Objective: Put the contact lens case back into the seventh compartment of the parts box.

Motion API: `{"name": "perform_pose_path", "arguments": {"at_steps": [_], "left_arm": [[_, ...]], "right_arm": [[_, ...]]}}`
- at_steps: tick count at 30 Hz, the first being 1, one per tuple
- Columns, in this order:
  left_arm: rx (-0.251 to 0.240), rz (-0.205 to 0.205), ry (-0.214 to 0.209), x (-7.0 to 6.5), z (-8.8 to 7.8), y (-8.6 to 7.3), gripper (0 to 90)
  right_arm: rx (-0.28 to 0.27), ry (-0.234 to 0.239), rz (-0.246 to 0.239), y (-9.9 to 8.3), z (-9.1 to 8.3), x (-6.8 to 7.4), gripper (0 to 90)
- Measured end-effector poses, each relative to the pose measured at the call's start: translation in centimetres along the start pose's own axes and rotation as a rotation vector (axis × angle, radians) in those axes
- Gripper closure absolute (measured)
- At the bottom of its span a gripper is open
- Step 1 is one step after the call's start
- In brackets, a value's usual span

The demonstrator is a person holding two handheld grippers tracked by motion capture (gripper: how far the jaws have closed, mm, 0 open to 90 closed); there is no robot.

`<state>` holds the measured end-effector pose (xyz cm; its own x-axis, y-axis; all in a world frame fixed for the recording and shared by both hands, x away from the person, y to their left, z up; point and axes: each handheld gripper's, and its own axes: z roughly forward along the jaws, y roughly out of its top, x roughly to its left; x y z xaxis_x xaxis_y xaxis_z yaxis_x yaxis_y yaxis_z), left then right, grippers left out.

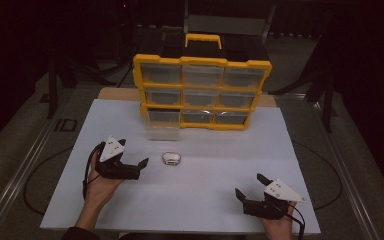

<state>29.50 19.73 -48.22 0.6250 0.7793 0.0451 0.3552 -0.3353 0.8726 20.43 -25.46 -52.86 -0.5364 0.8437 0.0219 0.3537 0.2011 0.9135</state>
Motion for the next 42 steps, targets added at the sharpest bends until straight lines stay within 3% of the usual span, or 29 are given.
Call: {"name": "perform_pose_path", "arguments": {"at_steps": [18,42], "left_arm": [[0.031,0.023,-0.017,-0.1,1.7,0.7,0.4],[0.044,0.018,-0.042,-0.8,4.1,0.7,0.5]], "right_arm": [[0.002,0.001,-0.001,0.0,0.0,0.0,8.6],[-0.004,0.005,0.004,0.0,0.0,0.0,8.6]]}}
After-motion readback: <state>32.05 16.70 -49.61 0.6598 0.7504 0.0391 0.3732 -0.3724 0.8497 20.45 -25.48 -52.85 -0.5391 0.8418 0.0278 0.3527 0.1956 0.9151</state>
